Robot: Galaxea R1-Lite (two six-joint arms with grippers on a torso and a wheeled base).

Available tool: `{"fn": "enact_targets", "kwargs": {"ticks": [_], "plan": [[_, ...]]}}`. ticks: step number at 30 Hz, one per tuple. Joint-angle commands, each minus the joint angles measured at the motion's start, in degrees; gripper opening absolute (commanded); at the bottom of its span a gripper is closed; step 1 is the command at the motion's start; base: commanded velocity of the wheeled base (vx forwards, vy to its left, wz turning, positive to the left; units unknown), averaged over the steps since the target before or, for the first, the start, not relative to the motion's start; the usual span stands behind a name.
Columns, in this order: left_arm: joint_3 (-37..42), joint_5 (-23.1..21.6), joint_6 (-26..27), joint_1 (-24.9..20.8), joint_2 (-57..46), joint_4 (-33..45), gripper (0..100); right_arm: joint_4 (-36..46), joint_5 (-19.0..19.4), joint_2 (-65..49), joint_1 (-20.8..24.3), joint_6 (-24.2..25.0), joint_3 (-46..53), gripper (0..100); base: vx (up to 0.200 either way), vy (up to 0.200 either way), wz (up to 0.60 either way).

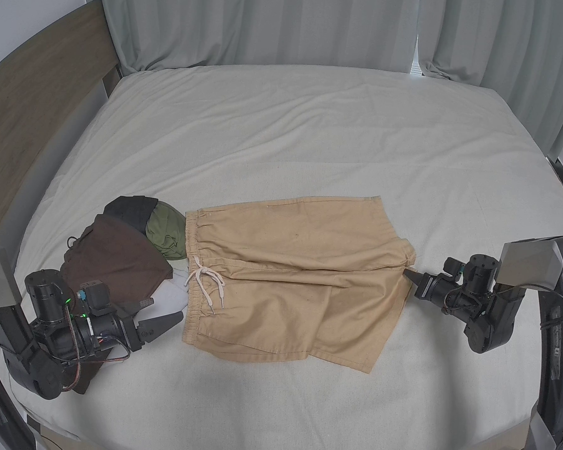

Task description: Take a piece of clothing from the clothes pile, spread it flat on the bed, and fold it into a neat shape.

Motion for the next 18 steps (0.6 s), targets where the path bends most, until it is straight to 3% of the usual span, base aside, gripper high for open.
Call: {"fn": "enact_targets", "kwargs": {"ticks": [1,2,7,18], "plan": [[0.01,0.02,-0.04,-0.09,0.04,0.0,100,-0.04,0.08,-0.1,-0.05,-0.1,0.0,0,0.0,0.0,0.0],[0.01,0.02,-0.04,-0.09,0.13,-0.08,100,-0.04,0.08,-0.1,-0.05,-0.1,0.08,100,0.0,0.0,0.0],[0.01,-0.07,-0.04,-0.09,0.04,0.0,100,-0.04,-0.01,-1.33,0.22,-0.1,1.49,100,0.0,0.0,0.0],[0.01,-0.07,-0.12,-0.09,0.13,0.0,100,0.31,0.52,-8.72,1.97,-4.32,15.55,100,0.0,0.0,0.0]]}}
